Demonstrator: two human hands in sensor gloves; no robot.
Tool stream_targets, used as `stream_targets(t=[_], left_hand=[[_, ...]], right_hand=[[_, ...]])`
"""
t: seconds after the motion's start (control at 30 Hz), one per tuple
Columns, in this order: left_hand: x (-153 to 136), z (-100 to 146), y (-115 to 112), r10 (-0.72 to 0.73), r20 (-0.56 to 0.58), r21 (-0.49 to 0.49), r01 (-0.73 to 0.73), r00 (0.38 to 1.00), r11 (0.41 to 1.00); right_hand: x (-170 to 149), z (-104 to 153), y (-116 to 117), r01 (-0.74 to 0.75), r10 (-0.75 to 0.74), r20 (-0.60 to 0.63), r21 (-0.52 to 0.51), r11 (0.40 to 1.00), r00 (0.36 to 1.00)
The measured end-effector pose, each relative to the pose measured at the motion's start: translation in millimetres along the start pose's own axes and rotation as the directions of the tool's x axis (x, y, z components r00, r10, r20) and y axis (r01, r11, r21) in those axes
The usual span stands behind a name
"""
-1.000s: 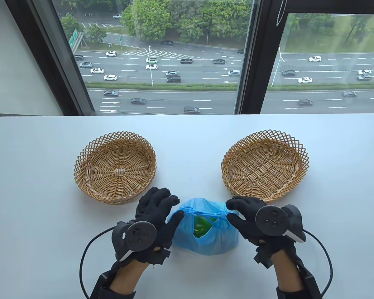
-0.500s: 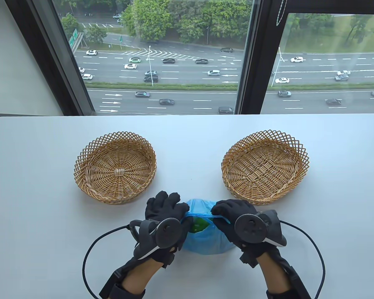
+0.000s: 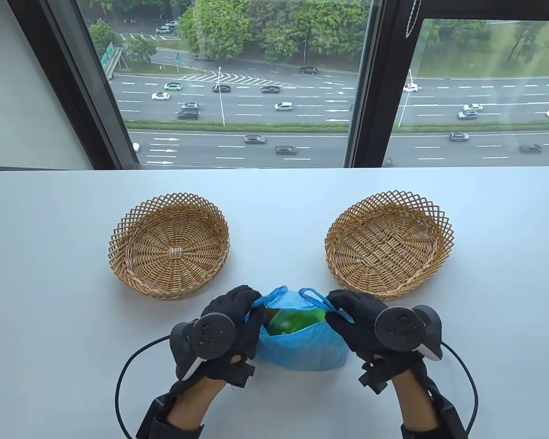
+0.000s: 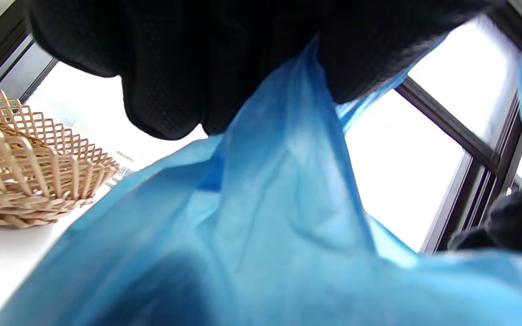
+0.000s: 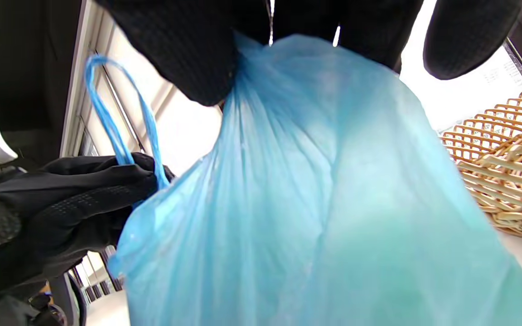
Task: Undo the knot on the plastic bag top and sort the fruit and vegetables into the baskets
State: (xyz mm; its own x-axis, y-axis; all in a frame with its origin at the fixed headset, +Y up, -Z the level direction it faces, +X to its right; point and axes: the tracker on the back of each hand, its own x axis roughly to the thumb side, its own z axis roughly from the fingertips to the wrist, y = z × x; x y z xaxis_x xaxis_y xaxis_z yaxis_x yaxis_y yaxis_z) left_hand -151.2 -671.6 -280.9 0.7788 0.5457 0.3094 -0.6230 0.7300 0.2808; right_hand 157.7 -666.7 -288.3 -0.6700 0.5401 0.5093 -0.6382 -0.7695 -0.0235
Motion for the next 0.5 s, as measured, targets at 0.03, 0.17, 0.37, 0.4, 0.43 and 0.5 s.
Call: stream_targets(t=[0.03, 0.17, 0.37, 0.4, 0.43, 0.5], left_hand=[[-0.1, 0.0, 3.3, 0.020, 0.003, 0.018, -0.021, 1.000, 1.000], [-1.9, -0.3, 22.9, 0.134, 0.023, 0.106, -0.136, 0.991, 0.985], [-14.1, -11.3, 35.1, 0.489, 0.031, -0.103, -0.484, 0.872, 0.869], [-17.7, -12.9, 32.9, 0.579, -0.038, -0.191, -0.575, 0.814, 0.795], [-19.9, -13.2, 30.9, 0.640, -0.077, -0.225, -0.639, 0.764, 0.736], [-24.7, -14.3, 27.9, 0.730, -0.118, -0.202, -0.736, 0.673, 0.646]], right_hand=[[0.6, 0.4, -0.9, 0.019, -0.019, 0.002, -0.014, 1.000, 1.000], [2.3, 5.2, -11.8, 0.056, -0.056, 0.005, -0.153, 0.987, 0.998], [-2.4, 13.2, -29.7, 0.168, -0.173, 0.009, -0.310, 0.936, 0.985], [-4.6, 14.0, -32.3, 0.209, -0.218, 0.008, -0.317, 0.925, 0.976], [-6.4, 14.5, -33.9, 0.242, -0.253, 0.008, -0.319, 0.916, 0.968], [-11.2, 15.9, -38.5, 0.309, -0.326, 0.003, -0.324, 0.894, 0.945]])
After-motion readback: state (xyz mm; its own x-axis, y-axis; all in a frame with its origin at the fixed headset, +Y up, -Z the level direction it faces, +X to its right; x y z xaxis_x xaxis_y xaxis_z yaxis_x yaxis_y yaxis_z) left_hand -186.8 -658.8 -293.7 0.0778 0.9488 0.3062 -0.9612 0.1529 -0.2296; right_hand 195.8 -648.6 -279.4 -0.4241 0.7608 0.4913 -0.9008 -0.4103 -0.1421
